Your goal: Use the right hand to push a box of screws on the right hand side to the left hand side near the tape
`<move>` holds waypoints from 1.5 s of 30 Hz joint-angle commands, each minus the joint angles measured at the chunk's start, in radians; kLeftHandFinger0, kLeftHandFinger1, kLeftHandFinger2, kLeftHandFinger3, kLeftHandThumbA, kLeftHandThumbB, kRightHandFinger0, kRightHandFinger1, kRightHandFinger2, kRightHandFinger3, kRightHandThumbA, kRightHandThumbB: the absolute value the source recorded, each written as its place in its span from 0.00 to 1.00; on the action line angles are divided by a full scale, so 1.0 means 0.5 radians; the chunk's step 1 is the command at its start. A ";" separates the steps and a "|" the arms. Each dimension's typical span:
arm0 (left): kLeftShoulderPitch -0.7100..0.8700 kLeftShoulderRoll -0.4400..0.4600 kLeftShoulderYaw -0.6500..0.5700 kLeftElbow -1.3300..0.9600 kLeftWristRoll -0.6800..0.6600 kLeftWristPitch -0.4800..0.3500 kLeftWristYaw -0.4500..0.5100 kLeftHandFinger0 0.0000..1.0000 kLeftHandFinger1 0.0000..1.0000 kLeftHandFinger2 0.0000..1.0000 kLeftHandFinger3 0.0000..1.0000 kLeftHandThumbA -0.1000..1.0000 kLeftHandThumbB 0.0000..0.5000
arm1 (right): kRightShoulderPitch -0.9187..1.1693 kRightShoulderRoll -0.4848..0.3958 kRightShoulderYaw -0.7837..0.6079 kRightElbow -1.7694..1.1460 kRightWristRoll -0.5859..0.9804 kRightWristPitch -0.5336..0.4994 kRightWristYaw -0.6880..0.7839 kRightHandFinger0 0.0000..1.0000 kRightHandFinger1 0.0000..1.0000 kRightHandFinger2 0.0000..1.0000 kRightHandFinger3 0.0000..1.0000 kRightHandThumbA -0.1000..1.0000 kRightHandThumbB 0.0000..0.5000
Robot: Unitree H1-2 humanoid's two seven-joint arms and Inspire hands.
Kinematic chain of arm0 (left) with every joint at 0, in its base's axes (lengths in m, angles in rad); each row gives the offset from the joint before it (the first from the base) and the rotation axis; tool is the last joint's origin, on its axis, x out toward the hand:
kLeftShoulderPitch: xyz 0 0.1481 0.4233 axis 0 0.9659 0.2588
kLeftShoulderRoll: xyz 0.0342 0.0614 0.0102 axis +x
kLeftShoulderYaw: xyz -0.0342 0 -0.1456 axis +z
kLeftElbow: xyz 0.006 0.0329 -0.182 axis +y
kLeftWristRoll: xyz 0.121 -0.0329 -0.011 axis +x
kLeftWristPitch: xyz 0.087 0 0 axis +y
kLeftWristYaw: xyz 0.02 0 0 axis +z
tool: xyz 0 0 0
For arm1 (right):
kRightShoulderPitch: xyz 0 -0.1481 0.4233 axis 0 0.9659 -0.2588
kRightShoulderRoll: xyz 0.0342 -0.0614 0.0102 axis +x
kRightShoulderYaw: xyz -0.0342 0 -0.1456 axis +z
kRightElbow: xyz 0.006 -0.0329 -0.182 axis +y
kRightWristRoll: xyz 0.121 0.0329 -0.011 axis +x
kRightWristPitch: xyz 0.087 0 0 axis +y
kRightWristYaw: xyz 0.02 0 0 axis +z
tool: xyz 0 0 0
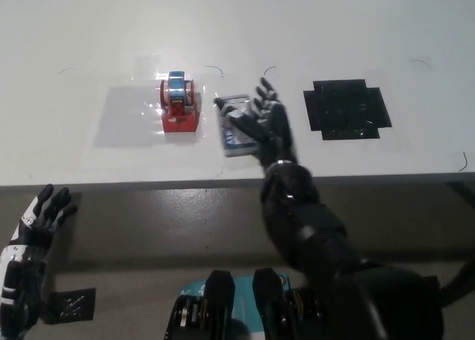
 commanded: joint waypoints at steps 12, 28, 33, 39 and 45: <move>-0.029 0.067 0.028 -0.092 -0.100 -0.012 -0.019 1.00 1.00 1.00 1.00 1.00 0.73 | -0.283 0.169 -0.220 0.009 0.216 0.132 -0.122 1.00 1.00 1.00 1.00 1.00 0.43; -0.079 0.098 0.048 -0.060 -0.082 -0.006 -0.015 1.00 1.00 1.00 1.00 1.00 0.72 | -0.102 0.044 -0.007 -0.493 -0.065 -0.091 -0.297 1.00 1.00 1.00 1.00 1.00 0.38; -0.098 0.101 0.044 -0.026 -0.048 -0.012 -0.020 1.00 1.00 1.00 1.00 1.00 0.68 | 0.196 -0.046 0.134 -1.351 -0.281 -0.091 -0.301 1.00 1.00 1.00 1.00 1.00 0.33; -0.116 0.107 0.039 0.006 -0.047 -0.001 -0.023 1.00 1.00 1.00 1.00 1.00 0.63 | 0.511 -0.201 0.197 -2.198 -0.316 -0.091 -0.079 1.00 1.00 1.00 1.00 1.00 0.43; -0.182 0.144 0.048 0.037 -0.081 0.037 -0.034 1.00 1.00 1.00 1.00 1.00 0.56 | 0.991 -0.450 0.221 -3.068 0.001 0.227 0.172 1.00 1.00 1.00 1.00 0.93 0.36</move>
